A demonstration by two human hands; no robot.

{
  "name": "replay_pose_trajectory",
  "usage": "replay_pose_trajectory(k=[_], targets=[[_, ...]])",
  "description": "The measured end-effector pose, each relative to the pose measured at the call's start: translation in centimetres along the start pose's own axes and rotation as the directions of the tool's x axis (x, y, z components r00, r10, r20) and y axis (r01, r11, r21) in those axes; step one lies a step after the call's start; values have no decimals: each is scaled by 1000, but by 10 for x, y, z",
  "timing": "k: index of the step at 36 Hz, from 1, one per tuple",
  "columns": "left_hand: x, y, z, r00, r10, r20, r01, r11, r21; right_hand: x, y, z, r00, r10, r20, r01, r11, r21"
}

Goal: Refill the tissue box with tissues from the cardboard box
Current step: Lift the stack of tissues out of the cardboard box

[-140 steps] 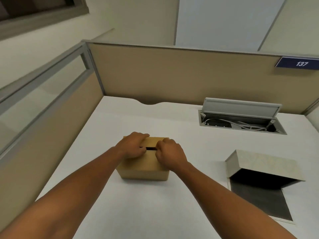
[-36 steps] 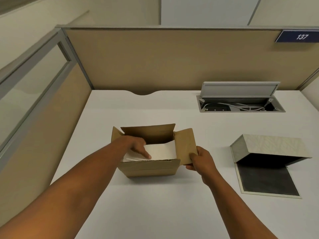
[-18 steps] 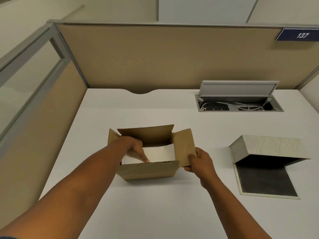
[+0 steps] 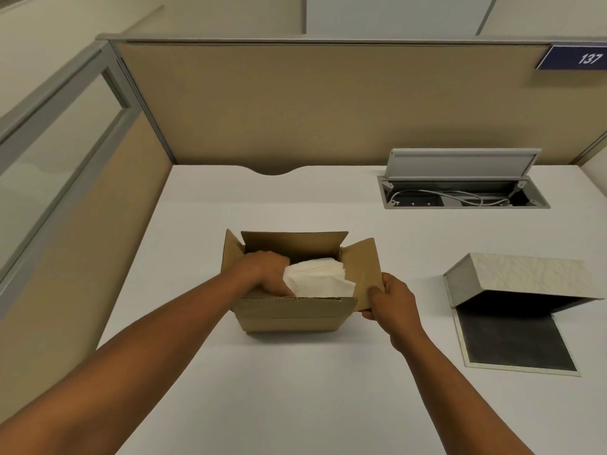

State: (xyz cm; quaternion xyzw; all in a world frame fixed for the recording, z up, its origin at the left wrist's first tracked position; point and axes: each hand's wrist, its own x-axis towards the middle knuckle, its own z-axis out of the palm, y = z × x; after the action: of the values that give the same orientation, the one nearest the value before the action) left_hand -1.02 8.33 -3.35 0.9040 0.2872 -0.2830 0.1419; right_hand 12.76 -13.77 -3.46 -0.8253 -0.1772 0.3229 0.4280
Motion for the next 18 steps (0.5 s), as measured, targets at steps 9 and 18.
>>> replay_pose_trajectory(k=[9,18], targets=[[-40,7,-3,916,-14,-401,5,1000,-24,0,-4,-1,1000,14,23,-15,1000,23],[-71,13,-19,868,-3,-496,14,1000,17,-5,-14,-24,995,-94,39,92,994,52]])
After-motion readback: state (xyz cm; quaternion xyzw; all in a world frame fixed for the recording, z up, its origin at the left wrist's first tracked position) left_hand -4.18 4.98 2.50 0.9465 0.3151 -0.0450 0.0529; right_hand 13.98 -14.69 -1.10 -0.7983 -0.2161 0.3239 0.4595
